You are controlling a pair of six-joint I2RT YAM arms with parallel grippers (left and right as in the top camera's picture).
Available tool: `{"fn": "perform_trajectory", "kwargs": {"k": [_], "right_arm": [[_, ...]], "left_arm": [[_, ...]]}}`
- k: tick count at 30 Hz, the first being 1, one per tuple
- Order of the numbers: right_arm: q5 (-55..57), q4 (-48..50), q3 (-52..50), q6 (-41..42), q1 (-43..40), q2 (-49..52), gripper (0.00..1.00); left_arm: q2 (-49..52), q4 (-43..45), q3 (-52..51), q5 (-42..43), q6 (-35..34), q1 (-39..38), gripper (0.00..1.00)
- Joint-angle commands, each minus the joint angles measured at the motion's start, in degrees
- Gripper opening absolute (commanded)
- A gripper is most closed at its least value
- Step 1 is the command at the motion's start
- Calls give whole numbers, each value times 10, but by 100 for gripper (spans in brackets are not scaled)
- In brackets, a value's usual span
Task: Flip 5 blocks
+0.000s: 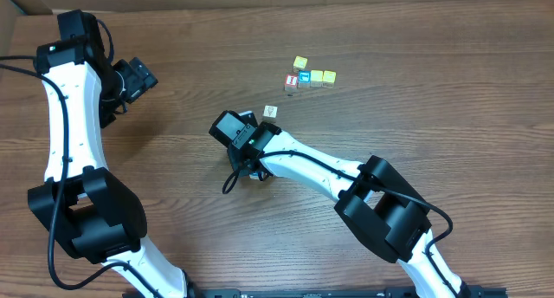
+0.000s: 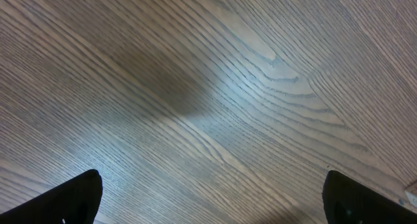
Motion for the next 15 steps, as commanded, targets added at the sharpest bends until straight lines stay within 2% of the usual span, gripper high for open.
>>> {"fn": "perform_trajectory", "kwargs": {"k": [1,7,12,15], "right_arm": [[-38,2,40,-62,-1,-9,25],[-87,-24,76,-75,-1,-38,26],[-123,-84,70,-75,2,-42,12],[-123,-99,45,-75,8,-42,10]], "left_arm": [[-6,0,9,-2,2,-4,100],[-6,0,9,-2,2,-4,100],[-6,0,9,-2,2,-4,100],[-6,0,9,-2,2,-4,100]]}}
